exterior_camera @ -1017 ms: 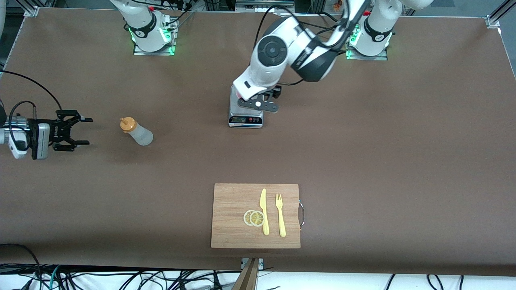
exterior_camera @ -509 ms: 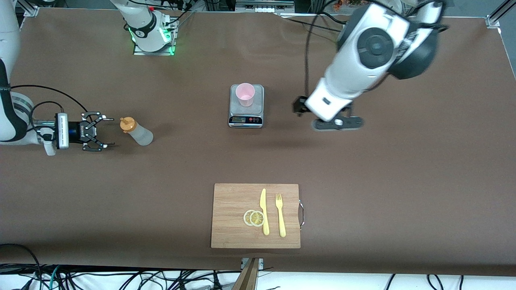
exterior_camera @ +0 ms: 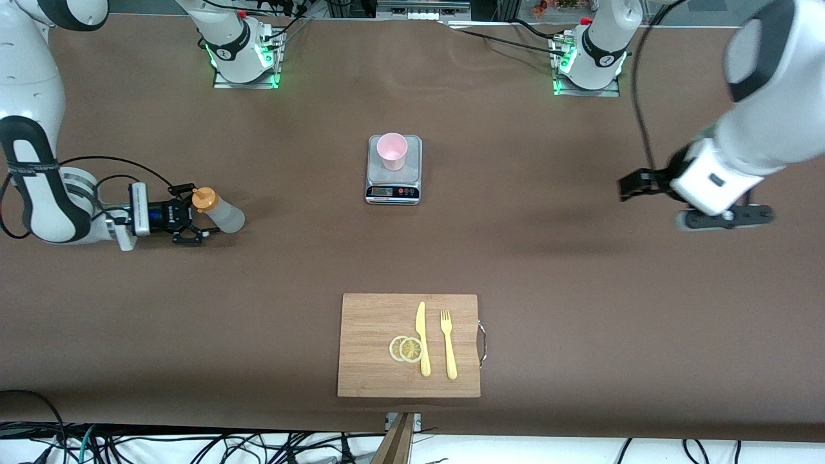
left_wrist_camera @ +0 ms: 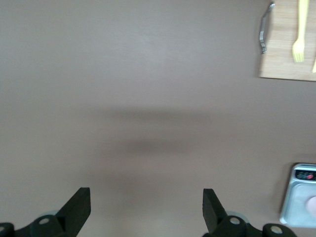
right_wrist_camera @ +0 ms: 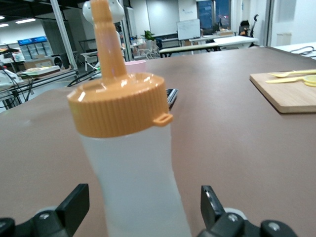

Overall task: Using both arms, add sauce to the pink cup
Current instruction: 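Grasp the sauce bottle with the right gripper while the left gripper withdraws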

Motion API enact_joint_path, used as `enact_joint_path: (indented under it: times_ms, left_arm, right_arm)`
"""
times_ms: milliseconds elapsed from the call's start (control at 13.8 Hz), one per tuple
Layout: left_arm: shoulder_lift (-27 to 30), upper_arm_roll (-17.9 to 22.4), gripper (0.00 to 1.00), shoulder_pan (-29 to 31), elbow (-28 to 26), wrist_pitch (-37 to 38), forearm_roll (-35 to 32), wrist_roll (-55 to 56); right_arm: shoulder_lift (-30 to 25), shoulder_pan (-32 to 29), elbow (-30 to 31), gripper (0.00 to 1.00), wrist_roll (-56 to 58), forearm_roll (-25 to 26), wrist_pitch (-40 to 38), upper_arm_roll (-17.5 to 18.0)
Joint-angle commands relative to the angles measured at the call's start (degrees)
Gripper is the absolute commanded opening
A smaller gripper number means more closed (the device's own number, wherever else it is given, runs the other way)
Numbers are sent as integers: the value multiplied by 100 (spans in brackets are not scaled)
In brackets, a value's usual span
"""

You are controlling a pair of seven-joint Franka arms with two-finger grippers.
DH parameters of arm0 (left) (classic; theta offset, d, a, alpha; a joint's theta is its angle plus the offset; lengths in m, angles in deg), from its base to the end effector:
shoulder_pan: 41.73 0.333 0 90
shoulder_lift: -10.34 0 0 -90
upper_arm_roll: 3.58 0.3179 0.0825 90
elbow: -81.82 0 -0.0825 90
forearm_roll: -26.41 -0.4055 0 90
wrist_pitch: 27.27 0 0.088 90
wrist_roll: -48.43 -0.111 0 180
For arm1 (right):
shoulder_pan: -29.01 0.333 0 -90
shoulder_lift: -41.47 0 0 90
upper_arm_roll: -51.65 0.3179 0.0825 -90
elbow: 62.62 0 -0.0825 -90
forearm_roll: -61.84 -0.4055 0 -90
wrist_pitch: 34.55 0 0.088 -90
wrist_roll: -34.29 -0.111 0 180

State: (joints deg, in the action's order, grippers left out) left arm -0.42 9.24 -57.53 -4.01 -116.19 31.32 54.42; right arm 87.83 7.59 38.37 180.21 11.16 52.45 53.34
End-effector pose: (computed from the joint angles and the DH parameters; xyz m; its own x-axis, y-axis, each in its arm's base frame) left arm 0.6222 -0.0533 0.5463 0.9898 0.0528 -0.1327 0.0573 -0.9979 0.0300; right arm 0.5562 -0.1045 0.0893 0.0496 0.3028 0.9517 0.9652 0.2304 -0.1236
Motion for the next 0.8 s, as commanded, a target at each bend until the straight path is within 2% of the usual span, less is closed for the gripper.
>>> enact_joint_path:
  times_ms: [0,145,291,436,509,581,727]
  left_arm:
    - [162,-113,100,479,49,304,-253,-771]
    - [303,-139,100,665,40,558,-307,-1142]
    - [373,-227,100,780,49,796,-315,-1170]
    - [382,-446,100,1007,-21,920,-342,-1178]
    - [382,-743,100,1296,-56,920,-333,-1170]
    - [391,-981,100,1473,-100,929,-333,-1144]
    - [374,-1045,100,1475,-100,946,-342,-1135]
  right_arm:
    - [57,111,-70,100,129,-91,-78,85]
    - [83,130,-105,100,59,-91,-60,278]
    - [83,156,-140,98,-177,31,-78,279]
    - [75,156,-245,58,-406,295,-86,279]
    - [66,200,-324,34,-555,392,-86,279]
    - [57,235,-342,20,-757,453,-86,279]
    - [-13,357,-342,10,-1117,498,-86,279]
